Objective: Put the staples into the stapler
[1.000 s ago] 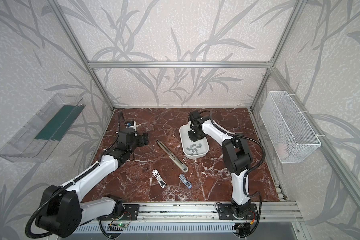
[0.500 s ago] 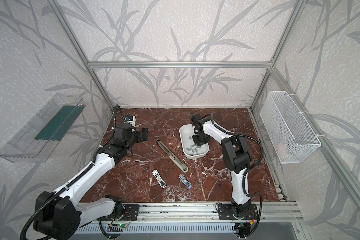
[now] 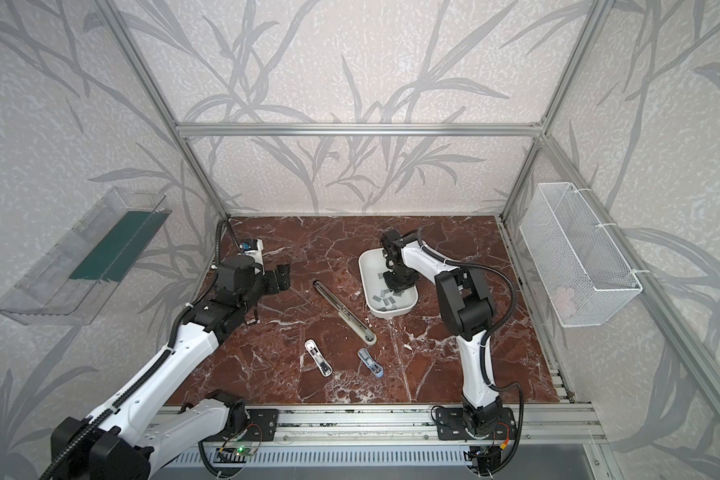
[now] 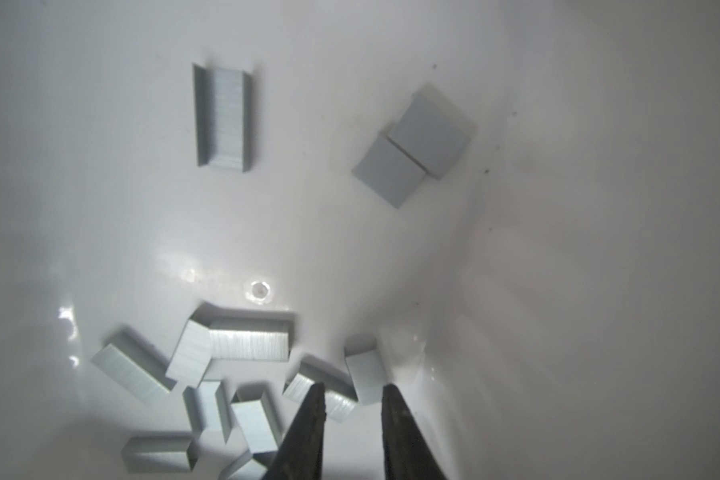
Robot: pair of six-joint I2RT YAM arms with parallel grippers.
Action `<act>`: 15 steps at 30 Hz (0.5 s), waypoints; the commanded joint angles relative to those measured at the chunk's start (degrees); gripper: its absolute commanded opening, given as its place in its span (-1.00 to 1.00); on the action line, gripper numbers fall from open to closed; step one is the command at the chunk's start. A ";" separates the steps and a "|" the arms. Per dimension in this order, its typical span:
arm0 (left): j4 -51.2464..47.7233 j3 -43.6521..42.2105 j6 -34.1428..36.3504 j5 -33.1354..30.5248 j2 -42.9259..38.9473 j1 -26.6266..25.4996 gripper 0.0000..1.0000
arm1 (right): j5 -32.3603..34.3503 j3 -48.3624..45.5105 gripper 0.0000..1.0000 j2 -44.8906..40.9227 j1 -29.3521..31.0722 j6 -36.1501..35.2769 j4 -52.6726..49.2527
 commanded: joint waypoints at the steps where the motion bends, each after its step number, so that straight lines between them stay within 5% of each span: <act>1: -1.86 0.97 -1.16 -0.29 -1.11 0.26 0.78 | 1.63 2.11 -0.47 1.19 -0.25 -1.34 -0.97; 15: -1.17 -0.43 -3.52 -2.30 -2.59 0.25 0.75 | 0.91 1.53 -0.52 3.18 -0.52 -1.28 0.36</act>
